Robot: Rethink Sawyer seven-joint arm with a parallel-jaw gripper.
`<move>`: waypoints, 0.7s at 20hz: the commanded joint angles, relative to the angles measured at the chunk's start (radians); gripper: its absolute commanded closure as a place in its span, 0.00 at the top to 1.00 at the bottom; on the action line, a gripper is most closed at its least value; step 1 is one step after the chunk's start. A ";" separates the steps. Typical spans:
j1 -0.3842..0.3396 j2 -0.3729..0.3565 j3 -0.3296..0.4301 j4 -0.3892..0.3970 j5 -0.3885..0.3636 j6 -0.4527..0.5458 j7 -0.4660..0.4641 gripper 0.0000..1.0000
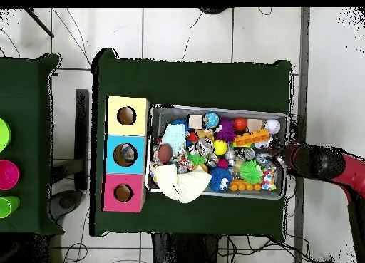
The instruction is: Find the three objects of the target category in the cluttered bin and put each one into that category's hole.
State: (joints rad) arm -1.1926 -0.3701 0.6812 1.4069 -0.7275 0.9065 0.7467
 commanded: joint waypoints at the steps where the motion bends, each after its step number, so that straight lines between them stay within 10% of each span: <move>1: -0.028 0.069 -0.015 -0.282 -0.047 0.176 -0.357 1.00; 14: 0.019 0.114 0.035 -0.585 -0.052 0.375 -0.469 1.00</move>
State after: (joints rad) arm -1.1457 -0.2654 0.7209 1.1689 -0.6955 1.2411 0.5648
